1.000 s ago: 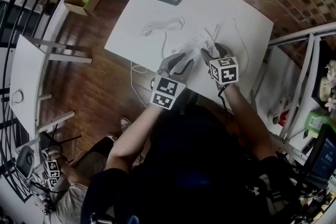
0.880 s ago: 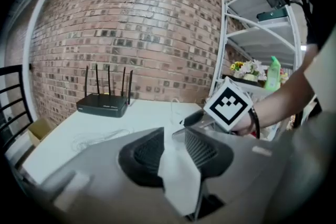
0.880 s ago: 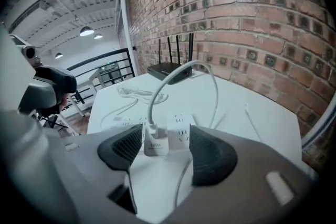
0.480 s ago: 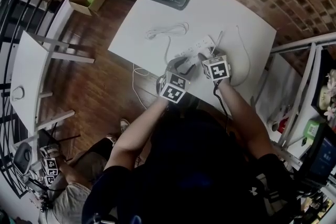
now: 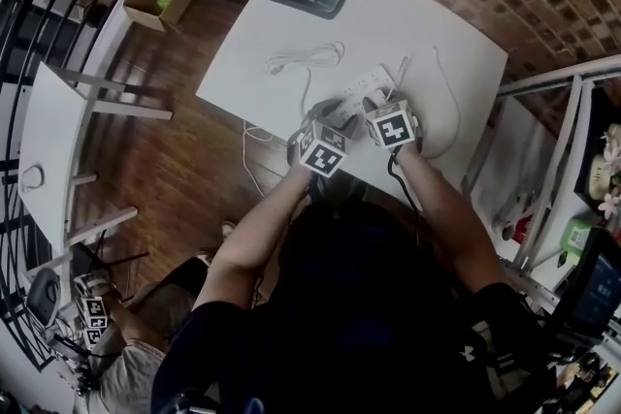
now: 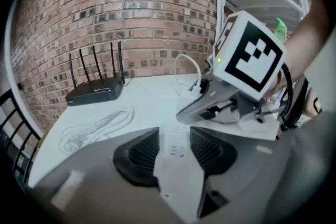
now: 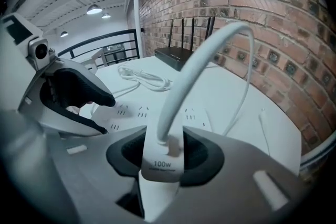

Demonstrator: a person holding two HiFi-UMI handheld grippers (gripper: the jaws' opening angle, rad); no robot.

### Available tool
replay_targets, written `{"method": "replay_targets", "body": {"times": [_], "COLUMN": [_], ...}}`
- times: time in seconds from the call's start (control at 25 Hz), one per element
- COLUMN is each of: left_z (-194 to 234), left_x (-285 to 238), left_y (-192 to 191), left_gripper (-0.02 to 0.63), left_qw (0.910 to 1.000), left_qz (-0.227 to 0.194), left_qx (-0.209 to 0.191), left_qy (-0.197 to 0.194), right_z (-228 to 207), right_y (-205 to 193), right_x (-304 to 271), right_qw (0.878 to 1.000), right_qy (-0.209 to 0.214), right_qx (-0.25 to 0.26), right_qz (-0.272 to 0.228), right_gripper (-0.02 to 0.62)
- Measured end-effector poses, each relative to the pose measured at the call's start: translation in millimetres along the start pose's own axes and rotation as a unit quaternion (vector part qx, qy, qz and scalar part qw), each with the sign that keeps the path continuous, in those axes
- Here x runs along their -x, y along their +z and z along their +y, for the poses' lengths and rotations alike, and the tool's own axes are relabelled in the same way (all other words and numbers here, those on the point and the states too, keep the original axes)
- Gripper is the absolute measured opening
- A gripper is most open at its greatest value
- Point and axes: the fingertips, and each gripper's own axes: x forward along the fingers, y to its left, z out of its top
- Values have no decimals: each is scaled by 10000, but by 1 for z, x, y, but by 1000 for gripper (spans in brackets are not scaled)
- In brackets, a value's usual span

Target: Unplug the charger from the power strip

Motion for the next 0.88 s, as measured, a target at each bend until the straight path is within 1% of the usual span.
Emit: {"method": "replay_targets", "body": {"times": [0.08,0.2,0.32,0.48,0.64,0.8,0.88], "left_z": [3,9,11,14,15,15,15], "left_x": [-5,-13,-20,-28,-30,-30,-30], "left_y": [-1,-3,-3,-8,-10,-11,-11], "left_gripper": [184,184,184,184,189,189,189], "left_qw": [10000,9997,9996,9992,9991,9992,9991], "left_qz": [58,205,291,391,411,387,409], "left_qx": [-64,-100,-62,-46,-76,-33,-33], "left_qy": [15,34,19,19,-37,-103,-119], "right_z": [-1,3,1,5,8,1,2], "right_y": [-2,8,2,18,18,13,13], "right_x": [0,6,4,12,11,11,11], "right_qw": [9999,9998,9997,9999,9997,9999,9998], "right_qy": [40,133,81,126,229,82,114], "right_qx": [-22,-68,-109,-44,-110,3,-15], "right_qz": [93,114,205,-28,-37,113,149], "right_gripper": [143,143,142,143,143,141,141]}}
